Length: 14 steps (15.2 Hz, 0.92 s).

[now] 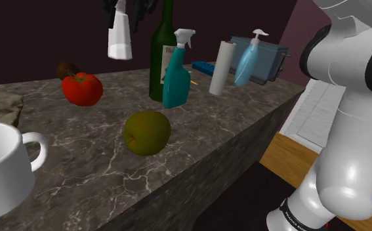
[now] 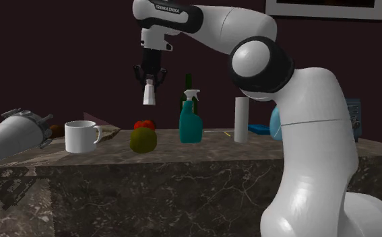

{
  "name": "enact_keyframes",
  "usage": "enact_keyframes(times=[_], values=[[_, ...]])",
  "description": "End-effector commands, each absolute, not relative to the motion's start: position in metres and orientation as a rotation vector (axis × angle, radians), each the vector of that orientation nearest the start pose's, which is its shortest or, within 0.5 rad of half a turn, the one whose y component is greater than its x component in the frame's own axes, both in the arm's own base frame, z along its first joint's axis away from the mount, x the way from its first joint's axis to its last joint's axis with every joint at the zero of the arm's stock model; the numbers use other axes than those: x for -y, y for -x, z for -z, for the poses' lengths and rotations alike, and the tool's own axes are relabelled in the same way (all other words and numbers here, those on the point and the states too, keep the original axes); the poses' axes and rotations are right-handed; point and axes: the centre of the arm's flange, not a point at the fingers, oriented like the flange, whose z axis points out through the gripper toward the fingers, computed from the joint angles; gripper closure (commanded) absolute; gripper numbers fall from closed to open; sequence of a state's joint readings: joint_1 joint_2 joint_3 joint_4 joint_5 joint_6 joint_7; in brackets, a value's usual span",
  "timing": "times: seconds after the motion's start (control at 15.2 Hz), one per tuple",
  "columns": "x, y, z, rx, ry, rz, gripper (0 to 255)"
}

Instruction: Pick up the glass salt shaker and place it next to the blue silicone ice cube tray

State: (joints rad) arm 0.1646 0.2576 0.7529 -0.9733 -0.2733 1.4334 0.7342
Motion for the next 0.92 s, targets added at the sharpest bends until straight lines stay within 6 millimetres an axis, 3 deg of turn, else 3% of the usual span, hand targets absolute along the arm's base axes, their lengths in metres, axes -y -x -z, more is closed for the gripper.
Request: enact_keyframes(times=[0.0,0.86], values=[[-0.353,-0.442,-0.760,0.097,2.990,0.363,255],[-0.183,-0.455,-0.743,0.097,2.990,0.363,255]])
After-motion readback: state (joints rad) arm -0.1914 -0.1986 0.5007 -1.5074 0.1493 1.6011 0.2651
